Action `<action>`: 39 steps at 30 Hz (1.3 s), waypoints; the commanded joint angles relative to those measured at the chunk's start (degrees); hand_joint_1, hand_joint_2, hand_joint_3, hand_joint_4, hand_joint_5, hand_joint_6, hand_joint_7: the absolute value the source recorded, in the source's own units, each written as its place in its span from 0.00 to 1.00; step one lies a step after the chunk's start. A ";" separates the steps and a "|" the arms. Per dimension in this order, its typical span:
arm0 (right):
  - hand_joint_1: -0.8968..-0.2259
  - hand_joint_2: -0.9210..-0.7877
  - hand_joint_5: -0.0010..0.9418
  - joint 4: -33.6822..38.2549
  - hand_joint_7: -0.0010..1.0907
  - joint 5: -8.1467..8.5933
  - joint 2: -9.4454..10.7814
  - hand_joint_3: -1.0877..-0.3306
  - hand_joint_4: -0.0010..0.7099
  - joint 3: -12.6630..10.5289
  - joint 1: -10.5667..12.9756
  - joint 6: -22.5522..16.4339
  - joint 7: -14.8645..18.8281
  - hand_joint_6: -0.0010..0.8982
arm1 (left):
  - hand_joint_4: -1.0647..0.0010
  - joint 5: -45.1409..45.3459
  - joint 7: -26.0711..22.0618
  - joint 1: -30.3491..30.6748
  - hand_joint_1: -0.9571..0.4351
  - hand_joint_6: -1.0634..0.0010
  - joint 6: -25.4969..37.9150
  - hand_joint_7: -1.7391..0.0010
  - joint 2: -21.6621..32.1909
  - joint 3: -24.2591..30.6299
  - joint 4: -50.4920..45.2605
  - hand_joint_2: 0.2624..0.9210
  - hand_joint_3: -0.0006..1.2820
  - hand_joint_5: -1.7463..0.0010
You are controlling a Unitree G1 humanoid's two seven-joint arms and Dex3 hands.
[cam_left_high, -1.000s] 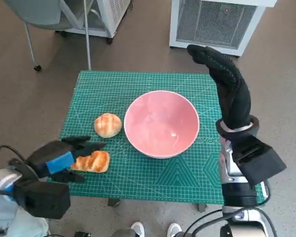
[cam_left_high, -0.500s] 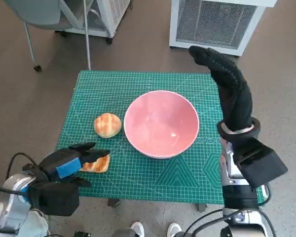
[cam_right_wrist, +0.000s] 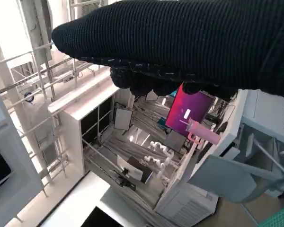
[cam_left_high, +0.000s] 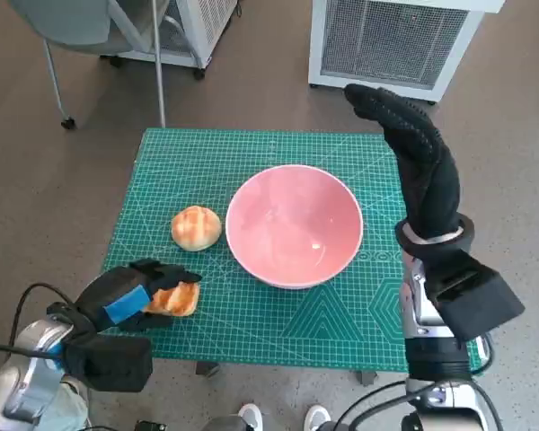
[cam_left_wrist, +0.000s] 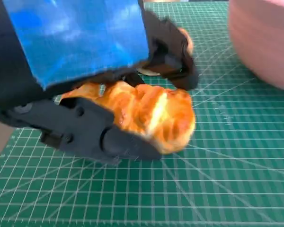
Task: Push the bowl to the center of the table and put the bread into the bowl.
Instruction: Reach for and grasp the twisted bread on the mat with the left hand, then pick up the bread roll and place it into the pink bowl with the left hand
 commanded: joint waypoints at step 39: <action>0.34 0.00 0.00 -0.04 0.60 -0.26 0.59 0.38 0.40 0.50 1.53 0.61 -0.97 0.00 | 0.38 -3.18 2.93 -1.63 0.69 0.53 -1.17 0.27 1.85 0.48 1.56 0.94 0.16 0.29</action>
